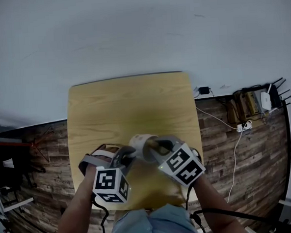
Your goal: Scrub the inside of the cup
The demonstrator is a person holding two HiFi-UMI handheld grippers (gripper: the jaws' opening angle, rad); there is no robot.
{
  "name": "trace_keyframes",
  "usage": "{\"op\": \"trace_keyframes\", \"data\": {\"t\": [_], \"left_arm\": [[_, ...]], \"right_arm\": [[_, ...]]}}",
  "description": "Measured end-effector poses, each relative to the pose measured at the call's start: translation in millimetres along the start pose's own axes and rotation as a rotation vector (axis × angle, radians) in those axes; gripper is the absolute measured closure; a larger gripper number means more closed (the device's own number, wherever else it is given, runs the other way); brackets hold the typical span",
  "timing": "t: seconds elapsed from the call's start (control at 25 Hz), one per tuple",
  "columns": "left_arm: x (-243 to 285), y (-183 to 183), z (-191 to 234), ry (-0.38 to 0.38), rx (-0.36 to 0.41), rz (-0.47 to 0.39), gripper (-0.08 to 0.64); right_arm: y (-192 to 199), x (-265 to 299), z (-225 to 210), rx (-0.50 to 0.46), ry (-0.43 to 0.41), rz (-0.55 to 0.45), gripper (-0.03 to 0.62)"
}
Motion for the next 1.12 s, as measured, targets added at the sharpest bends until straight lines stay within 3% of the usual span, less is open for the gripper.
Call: {"op": "trace_keyframes", "data": {"t": [0.32, 0.6, 0.8, 1.12], "left_arm": [[-1, -3, -1, -0.010, 0.001, 0.005, 0.489], [-1, -6, -3, -0.030, 0.028, 0.015, 0.489], [2, -8, -2, -0.021, 0.045, 0.023, 0.489], [1, -6, -7, -0.016, 0.061, 0.030, 0.489]], "right_arm": [[19, -2, 1, 0.027, 0.028, 0.029, 0.535], [32, 1, 13, 0.053, -0.027, 0.068, 0.535], [18, 0, 22, 0.087, -0.111, 0.022, 0.535], [3, -6, 21, 0.052, -0.087, 0.003, 0.535]]}}
Point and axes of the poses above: the fingertips, and each gripper's own axes: x forward along the fingers, z to its left, y out of its underside, the point moved 8 cm from there along -x, backward along the fingers, and after that the axes turned 4 degrees about -y, right-handed, at the moved point
